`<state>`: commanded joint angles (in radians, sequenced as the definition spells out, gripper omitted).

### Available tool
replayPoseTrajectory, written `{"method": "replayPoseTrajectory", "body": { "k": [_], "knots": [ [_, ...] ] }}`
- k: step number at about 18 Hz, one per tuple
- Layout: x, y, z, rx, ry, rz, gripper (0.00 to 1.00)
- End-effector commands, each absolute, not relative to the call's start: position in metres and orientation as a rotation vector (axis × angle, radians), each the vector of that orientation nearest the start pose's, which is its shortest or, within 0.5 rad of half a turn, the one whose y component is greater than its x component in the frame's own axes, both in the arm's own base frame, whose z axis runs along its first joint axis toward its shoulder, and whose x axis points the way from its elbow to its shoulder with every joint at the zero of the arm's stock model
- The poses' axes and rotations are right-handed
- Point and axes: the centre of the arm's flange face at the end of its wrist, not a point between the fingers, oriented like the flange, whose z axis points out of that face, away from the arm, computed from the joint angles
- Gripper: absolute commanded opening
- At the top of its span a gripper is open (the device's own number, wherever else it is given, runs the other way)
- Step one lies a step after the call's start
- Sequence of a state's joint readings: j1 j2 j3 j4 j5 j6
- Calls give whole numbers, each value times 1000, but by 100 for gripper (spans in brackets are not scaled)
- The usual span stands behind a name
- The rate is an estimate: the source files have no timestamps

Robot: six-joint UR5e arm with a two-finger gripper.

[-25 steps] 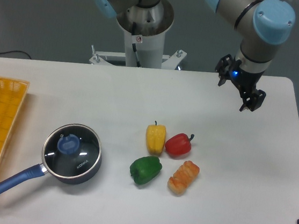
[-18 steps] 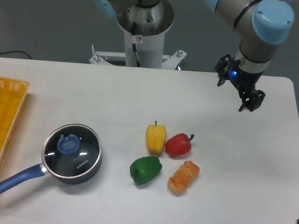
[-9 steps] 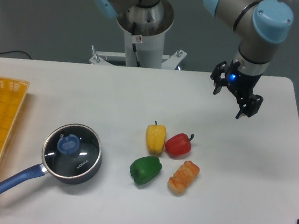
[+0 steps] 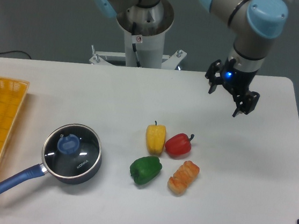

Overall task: Open the lid
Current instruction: 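Move the open gripper over the saucepan's glass lid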

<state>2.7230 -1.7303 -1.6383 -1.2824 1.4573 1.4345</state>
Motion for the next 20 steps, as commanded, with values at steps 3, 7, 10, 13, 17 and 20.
{"method": "replayPoseTrajectory", "body": {
  "k": [3, 7, 10, 13, 17, 20],
  "knots": [
    [-433, 376, 401, -2985, 418, 36, 100],
    [-410, 396, 405, -2988, 363, 33, 100],
    [-393, 411, 401, -2993, 335, 20, 100],
    [-378, 423, 405, -2983, 374, 25, 100],
    [-353, 443, 404, -2997, 433, 36, 100],
    [-339, 454, 403, -2999, 487, 39, 100]
  ]
}}
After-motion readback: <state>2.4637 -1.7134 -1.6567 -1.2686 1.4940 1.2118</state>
